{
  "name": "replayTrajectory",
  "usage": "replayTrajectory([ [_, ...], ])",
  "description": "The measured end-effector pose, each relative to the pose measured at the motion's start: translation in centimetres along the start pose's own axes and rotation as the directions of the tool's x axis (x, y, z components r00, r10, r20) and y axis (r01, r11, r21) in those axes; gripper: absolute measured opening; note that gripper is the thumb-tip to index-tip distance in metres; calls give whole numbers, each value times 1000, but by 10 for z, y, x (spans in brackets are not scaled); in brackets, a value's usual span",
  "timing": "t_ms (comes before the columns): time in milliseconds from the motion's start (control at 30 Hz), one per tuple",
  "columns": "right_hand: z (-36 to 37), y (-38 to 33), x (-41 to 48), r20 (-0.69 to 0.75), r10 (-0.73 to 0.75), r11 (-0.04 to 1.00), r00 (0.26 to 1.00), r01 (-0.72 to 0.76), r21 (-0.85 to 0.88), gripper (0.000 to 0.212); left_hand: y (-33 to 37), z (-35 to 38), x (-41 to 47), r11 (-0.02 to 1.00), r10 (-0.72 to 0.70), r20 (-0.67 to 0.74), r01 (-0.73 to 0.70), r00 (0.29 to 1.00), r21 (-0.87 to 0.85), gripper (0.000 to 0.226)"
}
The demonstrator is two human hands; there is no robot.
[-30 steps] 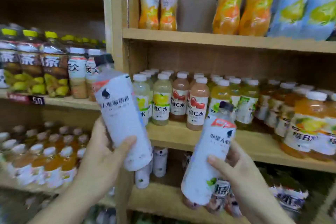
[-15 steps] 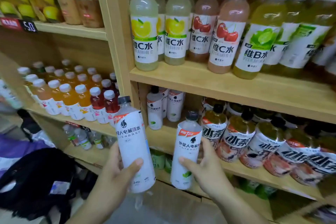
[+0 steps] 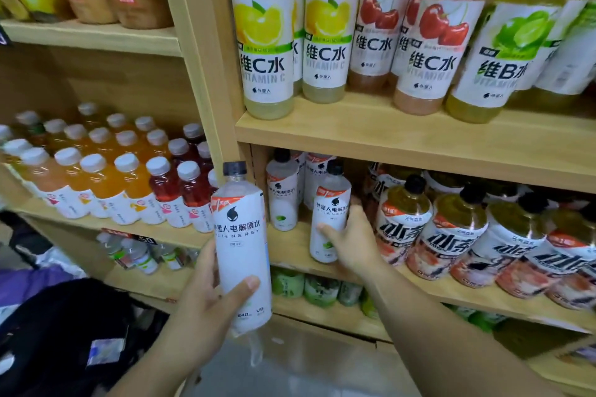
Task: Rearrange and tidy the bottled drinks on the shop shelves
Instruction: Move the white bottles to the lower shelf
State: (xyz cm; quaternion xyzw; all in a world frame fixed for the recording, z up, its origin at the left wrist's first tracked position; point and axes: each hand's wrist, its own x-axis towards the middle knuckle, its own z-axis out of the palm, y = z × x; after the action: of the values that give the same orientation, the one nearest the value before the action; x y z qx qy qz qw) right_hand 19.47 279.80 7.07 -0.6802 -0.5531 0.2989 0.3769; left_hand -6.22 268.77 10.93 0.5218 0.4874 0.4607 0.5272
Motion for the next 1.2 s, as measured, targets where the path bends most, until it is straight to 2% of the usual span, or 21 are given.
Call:
replayTrajectory([
  [100, 10, 2, 5, 1, 22, 1000, 1000, -22, 22, 49, -5, -8, 3, 1000, 7, -10, -7, 1000, 2, 65],
  [233, 22, 2, 22, -24, -5, 1000, 1000, 4, -20, 63, -9, -15, 2, 1000, 13, -30, -13, 999, 8, 72],
  [300, 27, 1, 31, -19, -19, 999, 1000, 18, -52, 65, -9, -17, 0, 1000, 9, -34, -8, 999, 23, 69],
  [433, 33, -6, 42, -39, -71, 997, 997, 73, 32, 83, -8, -18, -5, 996, -1, -55, 5, 998, 89, 60],
  [533, 36, -9, 48, 8, -48, 998, 999, 48, -47, 90, -9, -17, -7, 994, -27, -54, 32, 998, 103, 59],
  [667, 26, -17, 41, 44, 9, 991, 999, -3, -134, 87, -14, -10, -3, 994, -41, -32, 44, 999, 103, 65],
  [733, 20, -19, 23, -80, 26, 997, 996, -31, -70, 92, -18, -4, 1, 992, -38, -24, 40, 999, 119, 67],
  [800, 16, -22, -4, -194, 16, 1000, 981, -16, 6, 79, -20, 3, 6, 989, -49, -4, 49, 999, 137, 68],
  [833, 15, -26, -18, -170, -5, 999, 985, 14, 51, 66, -22, 7, 9, 987, -59, 9, 57, 998, 147, 69],
  [900, 13, -35, -41, 63, -36, 975, 997, 21, 220, 43, -26, 16, 14, 984, -75, 34, 69, 997, 162, 69],
  [967, 13, -44, -55, 344, -56, 899, 937, -103, 426, 34, -29, 23, 20, 980, -66, 52, 55, 996, 194, 69],
  [1000, 13, -44, -57, 404, -76, 868, 911, -139, 477, 35, -30, 27, 24, 976, -58, 66, 43, 996, 215, 69],
  [1100, 10, -43, -51, 357, -54, 869, 932, -132, 477, 45, -27, 32, 36, 952, -30, 130, -11, 991, 306, 70],
  [1200, 7, -43, -42, 289, -44, 930, 956, -66, 361, 51, -26, 33, 50, 929, -39, 160, -23, 986, 370, 74],
])
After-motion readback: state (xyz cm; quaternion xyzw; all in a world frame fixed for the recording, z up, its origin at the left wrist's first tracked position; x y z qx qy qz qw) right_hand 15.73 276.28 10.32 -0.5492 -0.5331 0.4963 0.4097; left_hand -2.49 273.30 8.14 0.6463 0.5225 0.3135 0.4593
